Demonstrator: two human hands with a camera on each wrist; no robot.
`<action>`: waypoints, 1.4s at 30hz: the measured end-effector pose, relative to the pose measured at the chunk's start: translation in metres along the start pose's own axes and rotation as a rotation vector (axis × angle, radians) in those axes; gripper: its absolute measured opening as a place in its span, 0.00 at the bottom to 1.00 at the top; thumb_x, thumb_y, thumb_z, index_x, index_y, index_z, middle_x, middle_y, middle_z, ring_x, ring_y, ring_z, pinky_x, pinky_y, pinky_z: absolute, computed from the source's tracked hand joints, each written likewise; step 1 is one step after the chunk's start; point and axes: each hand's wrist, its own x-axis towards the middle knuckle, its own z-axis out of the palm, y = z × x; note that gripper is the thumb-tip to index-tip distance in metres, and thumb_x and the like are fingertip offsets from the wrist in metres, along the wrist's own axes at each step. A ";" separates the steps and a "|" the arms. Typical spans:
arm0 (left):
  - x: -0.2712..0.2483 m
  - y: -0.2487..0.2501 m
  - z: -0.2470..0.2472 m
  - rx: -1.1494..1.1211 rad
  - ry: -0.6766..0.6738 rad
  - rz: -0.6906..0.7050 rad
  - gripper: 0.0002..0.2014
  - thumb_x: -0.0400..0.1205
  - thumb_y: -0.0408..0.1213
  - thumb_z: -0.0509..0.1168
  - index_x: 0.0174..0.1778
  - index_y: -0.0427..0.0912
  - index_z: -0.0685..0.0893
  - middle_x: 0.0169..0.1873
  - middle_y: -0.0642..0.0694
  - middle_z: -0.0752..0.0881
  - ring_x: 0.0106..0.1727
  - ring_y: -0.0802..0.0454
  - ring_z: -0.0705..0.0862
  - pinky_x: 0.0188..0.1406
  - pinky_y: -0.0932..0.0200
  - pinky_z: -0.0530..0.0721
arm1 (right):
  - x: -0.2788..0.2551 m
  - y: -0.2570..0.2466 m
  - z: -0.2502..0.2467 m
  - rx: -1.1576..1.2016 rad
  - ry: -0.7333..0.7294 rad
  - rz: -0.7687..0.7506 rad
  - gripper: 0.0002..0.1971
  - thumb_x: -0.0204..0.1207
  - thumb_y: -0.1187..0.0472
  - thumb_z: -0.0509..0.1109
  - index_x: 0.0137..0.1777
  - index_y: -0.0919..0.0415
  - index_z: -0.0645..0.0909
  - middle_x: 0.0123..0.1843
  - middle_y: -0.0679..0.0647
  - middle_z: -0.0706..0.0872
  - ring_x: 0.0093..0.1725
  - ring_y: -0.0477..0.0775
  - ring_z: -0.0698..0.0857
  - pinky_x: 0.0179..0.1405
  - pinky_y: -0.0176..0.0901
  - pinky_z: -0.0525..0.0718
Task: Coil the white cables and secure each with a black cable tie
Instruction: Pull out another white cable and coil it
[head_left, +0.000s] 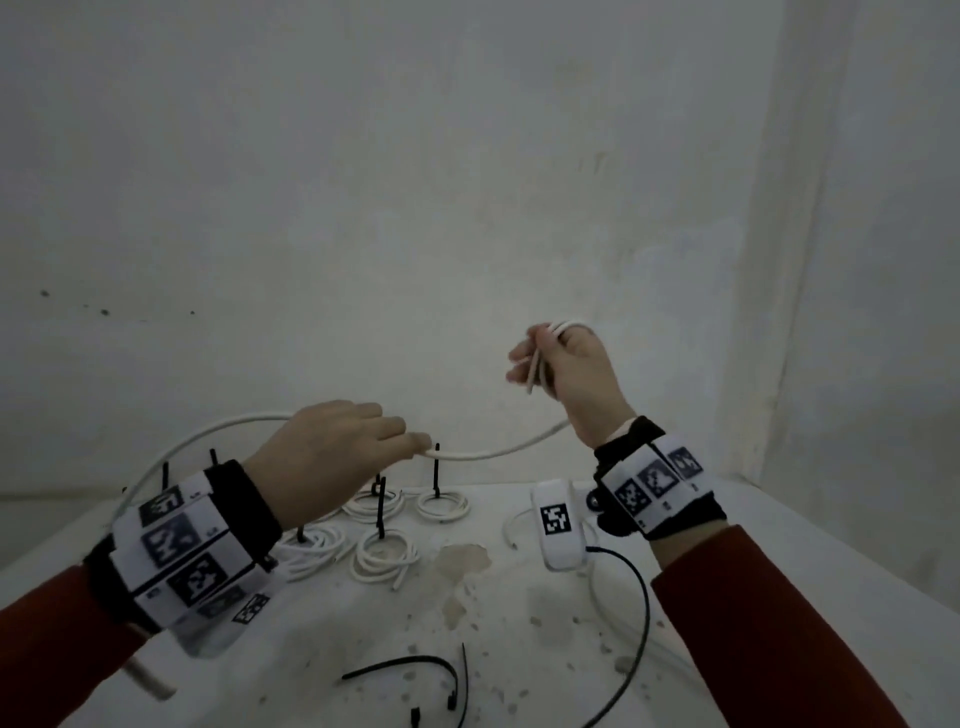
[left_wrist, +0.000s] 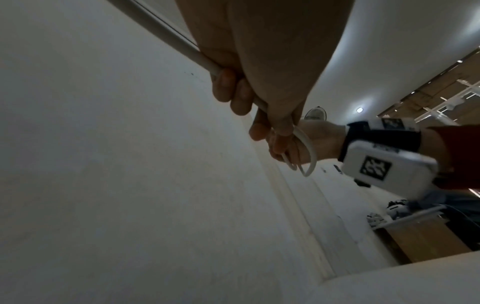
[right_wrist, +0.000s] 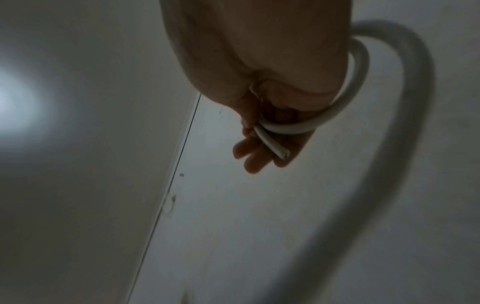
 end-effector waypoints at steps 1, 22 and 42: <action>-0.001 -0.003 -0.005 0.004 -0.012 -0.016 0.19 0.74 0.33 0.53 0.49 0.47 0.88 0.30 0.52 0.83 0.28 0.48 0.80 0.20 0.63 0.71 | -0.003 0.005 0.001 -0.140 -0.058 0.040 0.13 0.88 0.68 0.51 0.42 0.63 0.72 0.32 0.57 0.84 0.22 0.48 0.84 0.31 0.45 0.80; -0.007 -0.025 -0.012 -0.478 -0.030 -0.383 0.15 0.81 0.55 0.50 0.55 0.56 0.78 0.38 0.60 0.80 0.37 0.58 0.79 0.35 0.54 0.79 | -0.066 0.005 0.032 -0.159 -0.674 0.177 0.26 0.82 0.51 0.58 0.20 0.54 0.61 0.19 0.46 0.59 0.18 0.46 0.55 0.20 0.37 0.54; 0.002 -0.002 -0.006 -1.694 0.195 -0.743 0.19 0.70 0.62 0.71 0.36 0.47 0.85 0.31 0.49 0.76 0.32 0.55 0.76 0.41 0.56 0.76 | -0.060 0.009 0.068 0.237 -0.474 0.170 0.20 0.81 0.48 0.56 0.37 0.63 0.75 0.16 0.44 0.63 0.20 0.49 0.64 0.31 0.43 0.68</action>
